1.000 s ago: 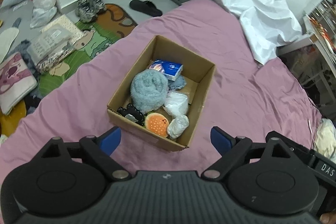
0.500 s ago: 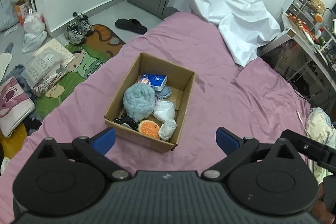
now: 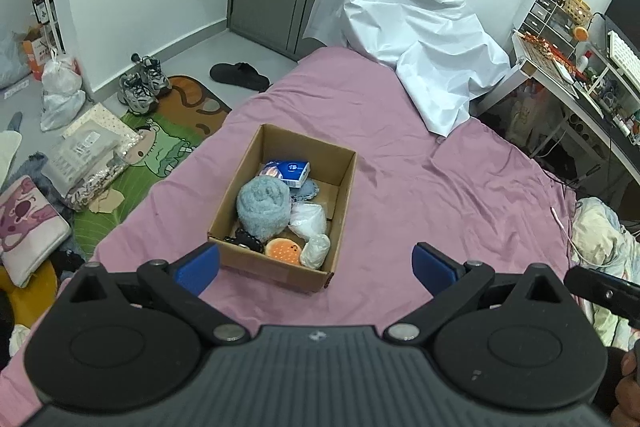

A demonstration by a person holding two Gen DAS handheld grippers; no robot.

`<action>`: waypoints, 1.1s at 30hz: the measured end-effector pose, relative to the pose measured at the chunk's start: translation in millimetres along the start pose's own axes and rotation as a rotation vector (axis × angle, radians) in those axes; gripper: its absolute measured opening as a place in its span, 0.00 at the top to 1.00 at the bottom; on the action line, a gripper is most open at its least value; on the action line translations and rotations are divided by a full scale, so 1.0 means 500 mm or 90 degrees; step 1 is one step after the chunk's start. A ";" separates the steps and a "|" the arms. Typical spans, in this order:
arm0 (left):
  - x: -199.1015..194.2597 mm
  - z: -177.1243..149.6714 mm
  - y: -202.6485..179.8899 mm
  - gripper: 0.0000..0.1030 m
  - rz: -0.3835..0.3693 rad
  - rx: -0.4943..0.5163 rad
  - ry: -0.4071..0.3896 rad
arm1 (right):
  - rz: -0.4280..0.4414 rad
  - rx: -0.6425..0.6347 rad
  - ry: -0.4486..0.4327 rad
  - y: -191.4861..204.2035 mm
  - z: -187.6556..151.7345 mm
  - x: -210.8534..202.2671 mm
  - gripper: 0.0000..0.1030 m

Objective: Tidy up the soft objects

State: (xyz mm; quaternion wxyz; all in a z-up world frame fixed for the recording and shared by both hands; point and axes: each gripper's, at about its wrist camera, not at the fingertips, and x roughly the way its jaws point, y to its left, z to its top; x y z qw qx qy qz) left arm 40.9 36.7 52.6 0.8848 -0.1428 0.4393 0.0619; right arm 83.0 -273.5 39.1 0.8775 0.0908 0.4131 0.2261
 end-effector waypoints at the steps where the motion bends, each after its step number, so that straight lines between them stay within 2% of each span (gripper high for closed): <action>1: -0.005 -0.002 0.000 0.01 0.001 0.002 -0.001 | 0.004 -0.005 0.000 0.001 -0.002 -0.006 0.00; 4: -0.018 -0.007 0.000 0.01 0.006 0.006 -0.004 | 0.002 -0.024 -0.003 0.007 -0.008 -0.025 0.00; 10: -0.042 -0.026 -0.007 0.01 0.014 0.034 -0.011 | -0.036 -0.040 -0.019 0.004 -0.020 -0.057 0.00; 14: -0.052 -0.041 -0.018 0.01 0.021 0.054 -0.010 | -0.012 -0.044 -0.028 0.003 -0.032 -0.070 0.00; 22: -0.081 -0.064 -0.019 0.01 0.031 0.062 -0.021 | 0.005 -0.088 -0.010 0.030 -0.045 -0.068 0.00; 33: -0.108 -0.083 -0.001 0.01 0.039 0.069 -0.027 | 0.036 -0.058 -0.011 0.026 -0.051 -0.083 0.00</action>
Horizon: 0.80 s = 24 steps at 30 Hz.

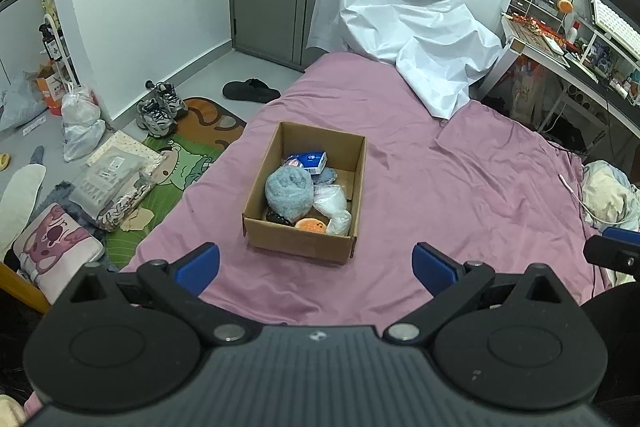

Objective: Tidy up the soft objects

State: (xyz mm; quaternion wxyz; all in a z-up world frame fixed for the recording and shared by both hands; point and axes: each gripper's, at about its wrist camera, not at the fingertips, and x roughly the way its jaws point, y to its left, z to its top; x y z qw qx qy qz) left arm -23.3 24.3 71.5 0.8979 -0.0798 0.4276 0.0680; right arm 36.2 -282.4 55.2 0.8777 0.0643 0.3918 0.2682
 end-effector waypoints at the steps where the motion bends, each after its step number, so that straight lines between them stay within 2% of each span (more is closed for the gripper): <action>1: 0.002 0.001 -0.001 0.01 0.000 0.001 0.000 | 0.001 0.001 0.000 0.002 -0.001 0.000 0.00; 24: -0.047 -0.002 0.006 0.01 -0.005 0.000 -0.024 | -0.031 -0.007 0.004 0.023 -0.006 -0.002 0.00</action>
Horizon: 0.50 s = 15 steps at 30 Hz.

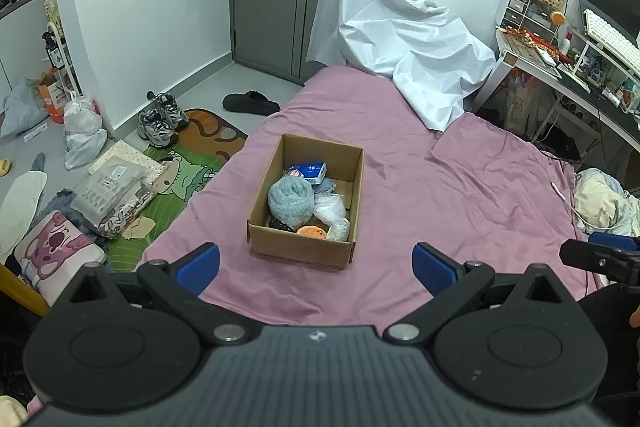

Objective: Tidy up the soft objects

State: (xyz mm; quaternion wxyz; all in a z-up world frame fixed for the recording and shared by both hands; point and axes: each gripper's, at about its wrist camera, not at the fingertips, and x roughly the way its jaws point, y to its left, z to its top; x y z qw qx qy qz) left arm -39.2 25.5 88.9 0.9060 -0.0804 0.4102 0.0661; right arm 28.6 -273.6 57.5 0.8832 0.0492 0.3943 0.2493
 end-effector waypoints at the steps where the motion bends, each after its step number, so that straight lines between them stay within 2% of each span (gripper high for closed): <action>1: 0.000 0.000 0.000 0.01 0.000 0.000 0.000 | 0.000 0.000 0.000 0.000 0.001 0.000 0.00; 15: -0.005 -0.002 -0.004 0.01 0.000 0.000 0.002 | -0.001 0.003 0.002 -0.006 -0.005 0.002 0.00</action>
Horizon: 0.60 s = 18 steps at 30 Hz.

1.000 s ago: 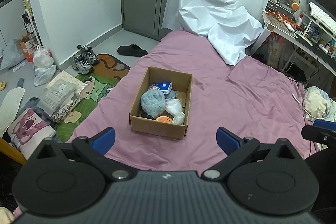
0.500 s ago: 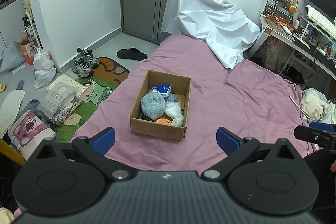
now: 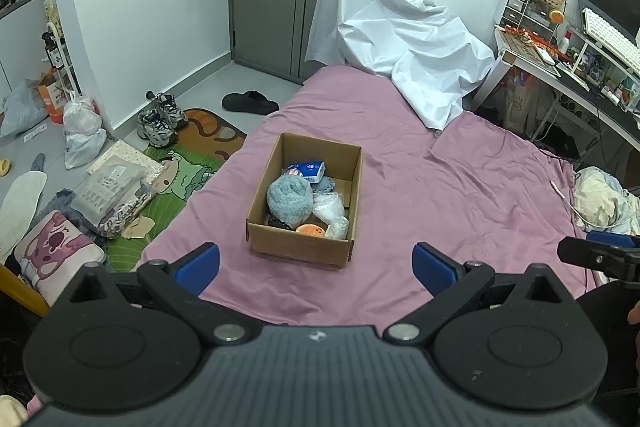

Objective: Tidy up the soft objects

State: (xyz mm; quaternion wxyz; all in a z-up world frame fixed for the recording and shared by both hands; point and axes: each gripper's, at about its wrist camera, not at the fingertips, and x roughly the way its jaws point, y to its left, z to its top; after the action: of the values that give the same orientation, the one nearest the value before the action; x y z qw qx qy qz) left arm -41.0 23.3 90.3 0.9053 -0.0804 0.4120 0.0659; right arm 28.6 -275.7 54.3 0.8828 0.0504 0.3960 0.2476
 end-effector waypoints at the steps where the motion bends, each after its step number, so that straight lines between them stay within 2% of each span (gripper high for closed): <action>1: 0.001 0.000 -0.001 0.01 0.001 0.000 0.001 | -0.001 0.000 0.000 0.000 0.000 0.000 0.00; 18: 0.012 -0.003 0.002 0.01 0.002 0.000 0.006 | -0.003 0.002 0.001 0.001 0.000 0.001 0.00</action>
State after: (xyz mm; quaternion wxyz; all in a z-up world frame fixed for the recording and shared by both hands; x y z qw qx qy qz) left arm -38.4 24.5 84.4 0.9032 -0.0803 0.4164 0.0667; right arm 28.8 -275.1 54.3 0.8831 0.0505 0.3969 0.2451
